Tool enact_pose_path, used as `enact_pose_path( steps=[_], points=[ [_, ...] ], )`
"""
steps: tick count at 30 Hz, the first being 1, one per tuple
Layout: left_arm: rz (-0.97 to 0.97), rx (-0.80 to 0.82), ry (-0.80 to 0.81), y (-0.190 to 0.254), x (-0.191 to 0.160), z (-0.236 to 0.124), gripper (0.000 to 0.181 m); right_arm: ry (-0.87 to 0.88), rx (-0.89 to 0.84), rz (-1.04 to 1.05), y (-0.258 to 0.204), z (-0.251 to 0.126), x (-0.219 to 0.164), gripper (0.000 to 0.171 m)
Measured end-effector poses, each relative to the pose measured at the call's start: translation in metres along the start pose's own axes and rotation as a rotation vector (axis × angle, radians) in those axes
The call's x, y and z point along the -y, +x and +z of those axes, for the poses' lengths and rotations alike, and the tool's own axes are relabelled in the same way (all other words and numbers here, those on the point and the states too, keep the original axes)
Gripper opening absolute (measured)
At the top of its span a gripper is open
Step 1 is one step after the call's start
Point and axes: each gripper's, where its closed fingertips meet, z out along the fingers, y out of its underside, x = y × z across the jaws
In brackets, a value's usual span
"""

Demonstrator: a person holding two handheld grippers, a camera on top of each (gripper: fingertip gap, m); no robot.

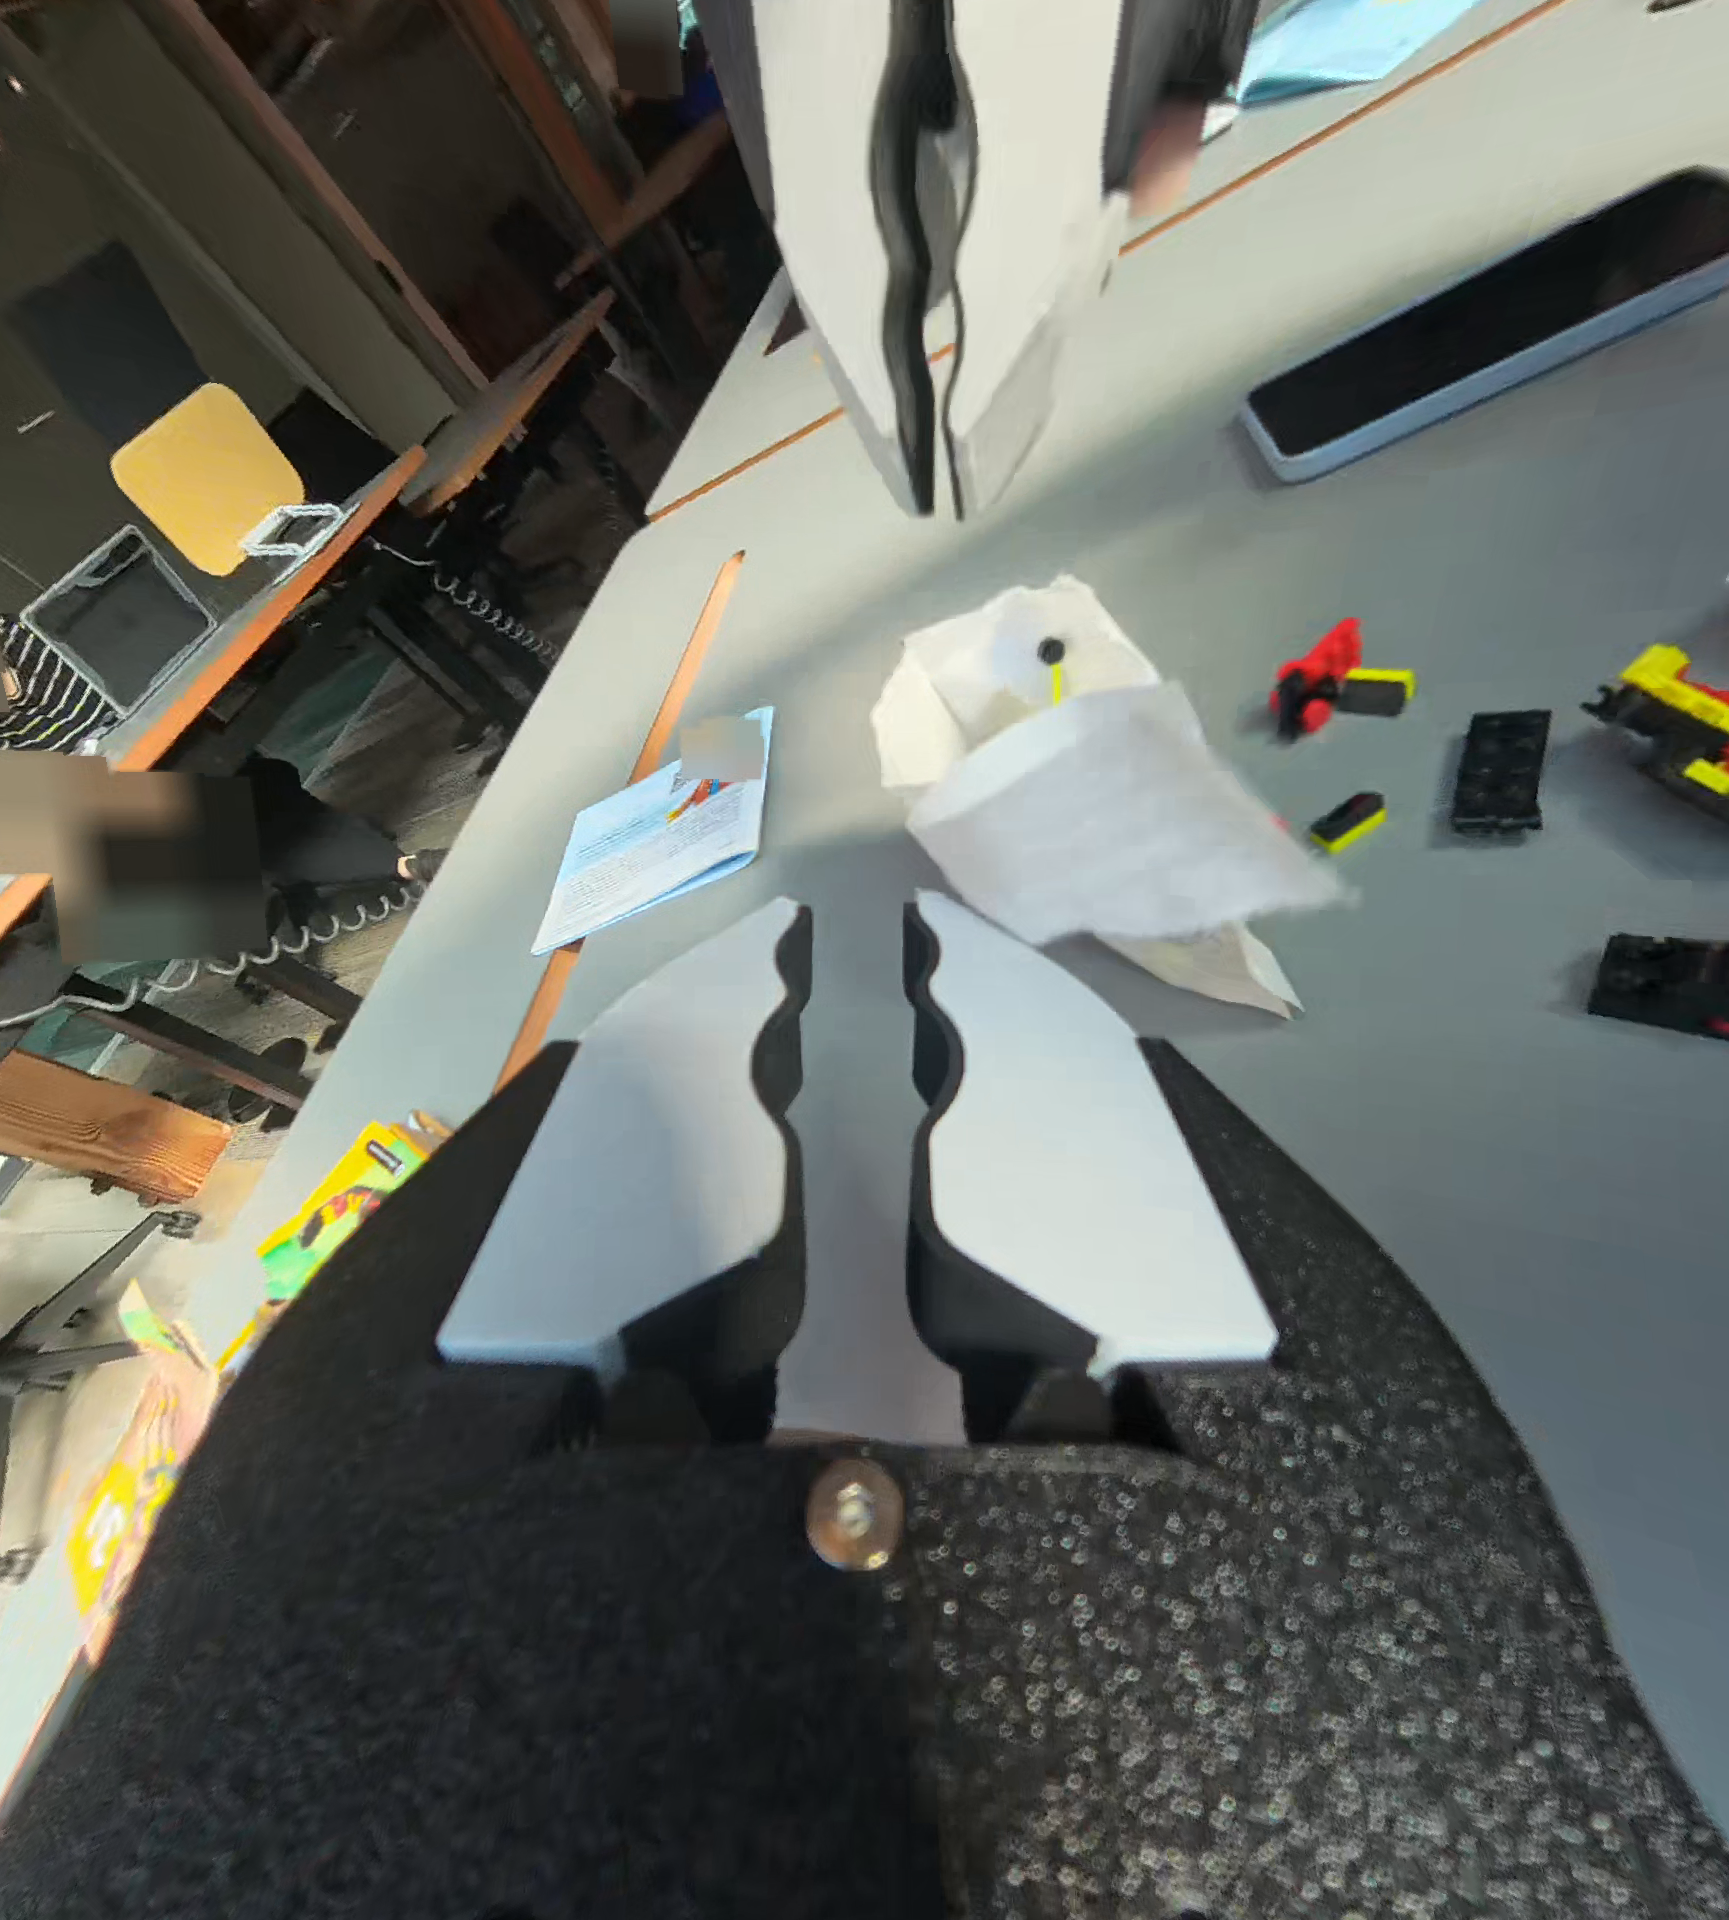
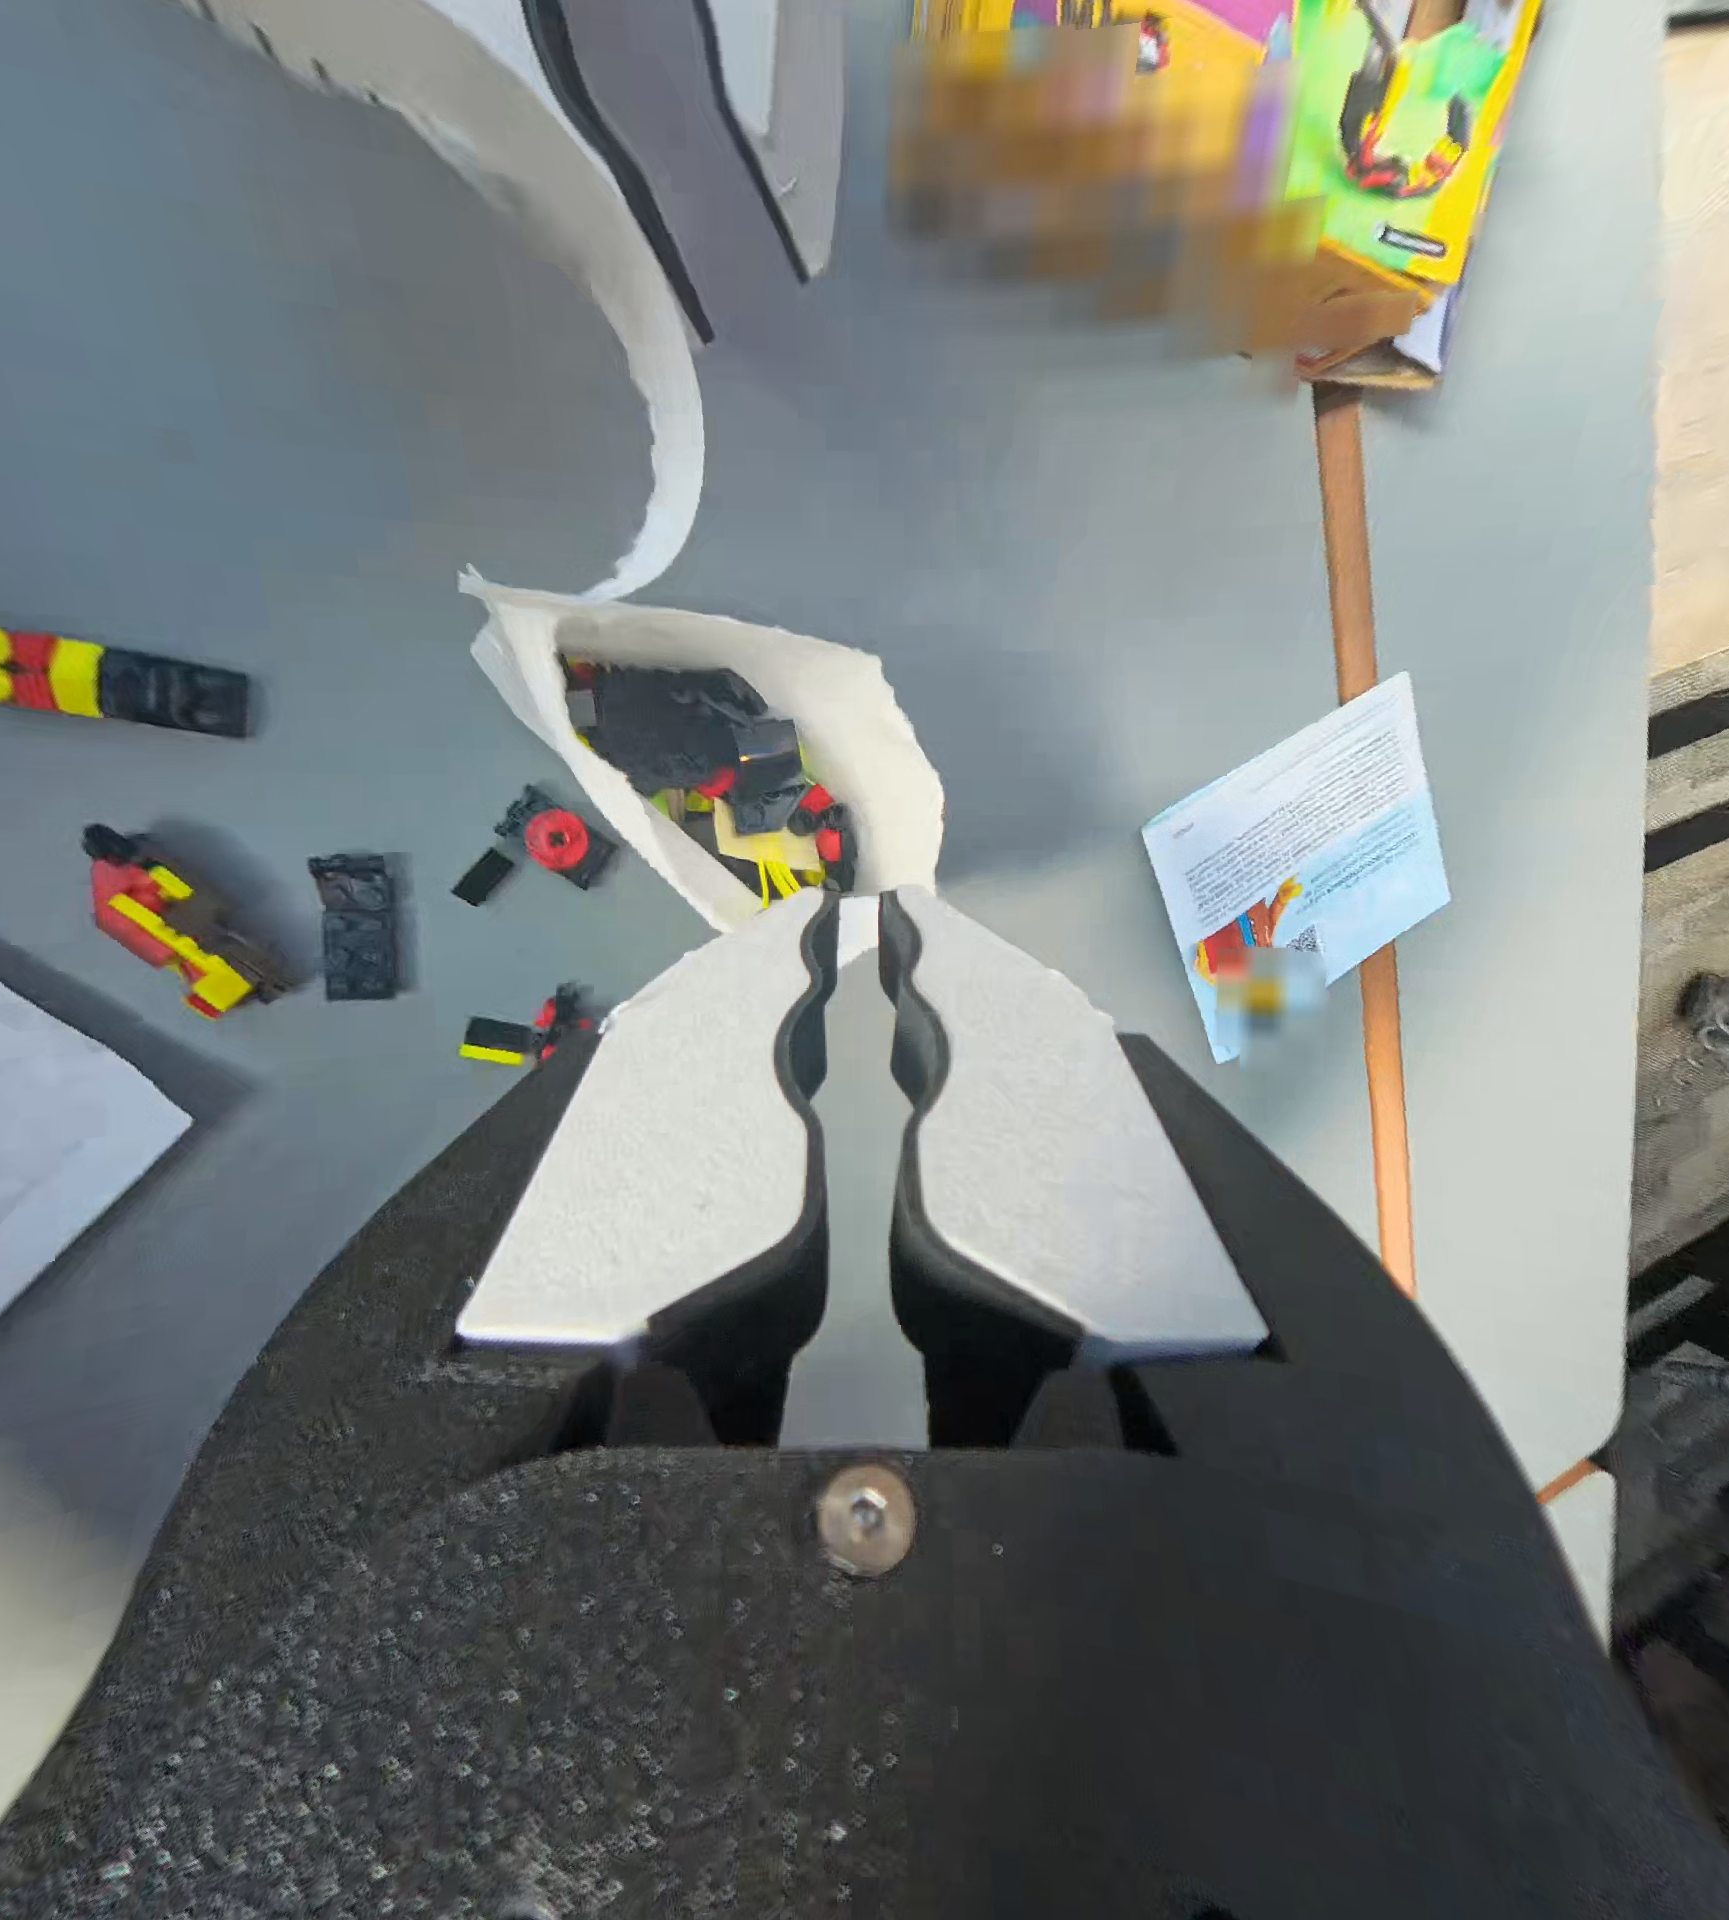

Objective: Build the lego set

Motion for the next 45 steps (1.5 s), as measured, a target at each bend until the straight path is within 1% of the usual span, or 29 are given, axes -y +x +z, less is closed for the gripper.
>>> enact_pose_path(
  steps=[1, 3, 5, 6, 7, 9, 14, 16, 18, 19, 22, 24, 25, 27, 29, 31, 33, 34, 35, 36, 37, 38, 39, 41, 42, 45],
  points=[
    [-0.025, -0.032, -0.005, 0.000, 0.002, 0.006, 0.016, -0.061, -0.003, -0.053, 0.003, 0.009, -0.002, 0.006],
    [-0.017, -0.079, -0.099, 0.002, -0.011, 0.024, 0.015, -0.171, 0.057, -0.138, -0.004, 0.025, -0.011, 0.003],
    [-0.019, -0.078, -0.176, 0.003, -0.026, 0.043, 0.011, -0.193, 0.063, -0.182, -0.005, 0.039, -0.013, 0.000],
    [-0.042, -0.101, -0.196, 0.008, -0.030, 0.051, 0.008, -0.212, 0.109, -0.173, -0.011, 0.045, -0.016, 0.001],
    [-0.057, -0.105, -0.206, 0.010, -0.032, 0.058, 0.005, -0.227, 0.121, -0.160, -0.012, 0.050, -0.019, 0.001],
    [-0.061, -0.130, -0.220, 0.014, -0.035, 0.069, 0.000, -0.249, 0.086, -0.156, -0.007, 0.059, -0.024, 0.001],
    [-0.104, -0.206, -0.203, 0.018, -0.040, 0.081, 0.000, -0.258, 0.100, -0.100, -0.006, 0.067, -0.032, 0.009],
    [-0.143, -0.238, -0.188, 0.022, -0.041, 0.083, 0.001, -0.262, 0.093, -0.081, -0.004, 0.069, -0.034, 0.010],
    [-0.166, -0.239, -0.160, 0.024, -0.038, 0.083, 0.001, -0.236, 0.090, -0.068, -0.002, 0.070, -0.032, 0.010],
    [-0.158, -0.217, -0.168, 0.021, -0.040, 0.082, 0.001, -0.224, 0.083, -0.064, -0.001, 0.068, -0.031, 0.013],
    [-0.130, -0.113, -0.175, 0.004, -0.040, 0.066, 0.001, -0.108, 0.038, -0.003, 0.004, 0.047, -0.013, 0.014],
    [-0.183, -0.037, -0.129, -0.009, -0.034, 0.053, 0.001, -0.060, -0.006, 0.037, 0.010, 0.032, -0.012, 0.015],
    [-0.214, 0.006, -0.104, -0.014, -0.032, 0.046, 0.001, -0.023, -0.040, 0.080, 0.015, 0.025, -0.013, 0.015],
    [-0.237, 0.134, -0.092, -0.026, -0.036, 0.031, 0.002, 0.123, -0.093, 0.233, 0.019, 0.009, -0.015, 0.015],
    [-0.186, 0.256, -0.106, -0.030, -0.040, 0.011, 0.003, 0.346, -0.200, 0.443, 0.020, -0.009, -0.023, 0.016],
    [-0.100, 0.390, -0.088, -0.034, -0.037, -0.010, 0.003, 0.656, -0.364, 0.607, 0.025, -0.028, -0.033, 0.015],
    [-0.035, 0.504, -0.025, -0.033, -0.030, -0.024, 0.003, 0.973, -0.522, 0.740, 0.032, -0.050, -0.052, 0.014],
    [-0.016, 0.517, -0.003, -0.029, -0.027, -0.026, 0.002, 1.093, -0.554, 0.782, 0.034, -0.058, -0.059, 0.011],
    [0.012, 0.499, -0.001, -0.023, -0.024, -0.025, 0.002, 1.143, -0.565, 0.803, 0.035, -0.062, -0.064, 0.012],
    [0.053, 0.498, -0.002, -0.021, -0.019, -0.025, 0.002, 1.134, -0.567, 0.763, 0.035, -0.061, -0.064, 0.012],
    [0.094, 0.511, 0.007, -0.019, -0.015, -0.025, 0.002, 1.084, -0.584, 0.734, 0.035, -0.053, -0.067, 0.013],
    [0.117, 0.510, 0.011, -0.017, -0.015, -0.023, 0.002, 1.030, -0.607, 0.749, 0.036, -0.042, -0.074, 0.013],
    [0.118, 0.497, 0.003, -0.013, -0.016, -0.021, 0.002, 1.013, -0.594, 0.756, 0.034, -0.034, -0.074, 0.013],
    [0.113, 0.478, 0.006, -0.010, -0.016, -0.019, 0.002, 0.992, -0.493, 0.730, 0.026, -0.022, -0.064, 0.013],
    [0.113, 0.466, 0.021, -0.009, -0.014, -0.018, 0.002, 0.953, -0.485, 0.719, 0.025, -0.016, -0.062, 0.014],
    [0.099, 0.455, 0.153, -0.009, 0.007, -0.031, 0.008, 0.881, -0.476, 0.653, 0.018, -0.006, -0.056, 0.014]
  ],
)
